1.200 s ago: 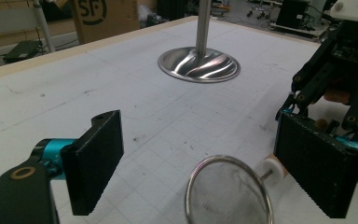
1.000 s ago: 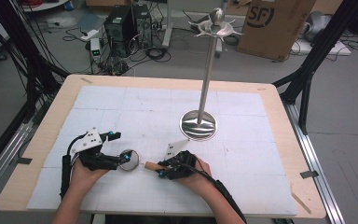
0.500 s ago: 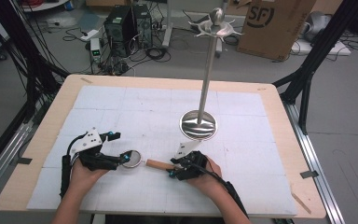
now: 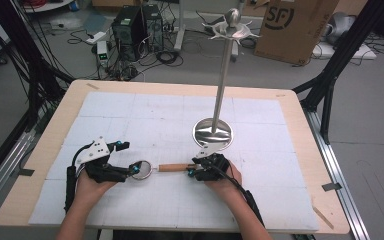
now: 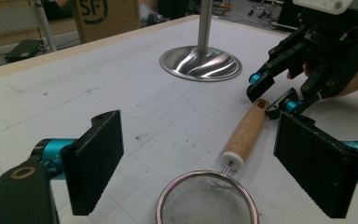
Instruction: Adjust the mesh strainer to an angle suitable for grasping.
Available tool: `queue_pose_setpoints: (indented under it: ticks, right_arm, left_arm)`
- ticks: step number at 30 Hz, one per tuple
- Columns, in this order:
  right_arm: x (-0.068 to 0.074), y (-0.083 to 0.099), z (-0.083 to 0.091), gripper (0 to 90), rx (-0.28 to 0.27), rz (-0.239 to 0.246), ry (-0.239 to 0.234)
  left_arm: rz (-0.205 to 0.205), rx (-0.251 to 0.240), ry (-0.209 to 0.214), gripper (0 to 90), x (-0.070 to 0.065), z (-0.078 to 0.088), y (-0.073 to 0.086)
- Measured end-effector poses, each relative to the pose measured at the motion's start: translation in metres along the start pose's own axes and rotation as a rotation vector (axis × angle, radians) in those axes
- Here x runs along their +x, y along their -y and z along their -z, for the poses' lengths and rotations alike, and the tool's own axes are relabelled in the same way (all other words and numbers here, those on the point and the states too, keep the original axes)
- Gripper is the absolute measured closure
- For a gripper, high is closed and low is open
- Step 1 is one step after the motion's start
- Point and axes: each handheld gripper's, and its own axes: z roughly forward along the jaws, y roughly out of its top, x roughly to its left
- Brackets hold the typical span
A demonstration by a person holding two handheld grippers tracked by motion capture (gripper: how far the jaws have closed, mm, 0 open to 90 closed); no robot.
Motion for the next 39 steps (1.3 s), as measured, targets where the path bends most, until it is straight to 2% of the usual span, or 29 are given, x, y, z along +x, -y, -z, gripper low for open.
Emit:
queue_pose_setpoints:
  ticks: [1, 5, 13, 18, 19, 21, 24, 29, 35, 39]
  right_arm:
    - [-0.003, 0.001, -0.002, 56.8, -0.012, -0.018, -0.007]
    - [-0.007, -0.001, -0.004, 57.2, -0.014, -0.034, -0.001]
    - [-0.018, -0.012, -0.012, 56.7, -0.013, -0.058, 0.051]
    - [-0.019, -0.011, -0.009, 53.3, -0.012, -0.077, 0.055]
    - [-0.019, -0.011, -0.007, 52.6, -0.012, -0.081, 0.051]
    - [-0.018, -0.012, 0.002, 52.6, -0.042, -0.053, 0.027]
    - [-0.019, -0.01, 0.01, 52.3, -0.058, -0.052, 0.018]
    - [-0.02, -0.004, 0.033, 50.8, -0.098, -0.052, 0.024]
    - [-0.018, 0.006, 0.061, 47.6, -0.115, -0.061, 0.042]
    - [-0.017, 0.016, 0.078, 47.7, -0.152, -0.061, 0.058]
  left_arm:
    - [0.0, 0.002, 0.002, 16.4, 0.0, 0.0, 0.0]
    - [0.002, 0.005, 0.003, 16.4, 0.0, -0.001, 0.0]
    - [0.0, 0.006, 0.005, 16.4, 0.0, -0.001, 0.0]
    - [0.005, 0.007, 0.003, 16.3, 0.001, -0.001, 0.001]
    - [0.006, 0.011, 0.0, 16.3, 0.001, -0.001, 0.001]
    - [0.01, 0.019, -0.003, 16.4, 0.001, -0.001, 0.001]
    - [0.012, 0.025, -0.003, 16.3, 0.002, -0.001, 0.001]
    - [0.011, 0.03, -0.004, 16.3, 0.001, -0.002, 0.002]
    - [0.01, 0.035, -0.007, 16.3, 0.001, -0.002, 0.002]
    - [0.016, 0.044, -0.001, 16.4, 0.001, -0.003, 0.003]
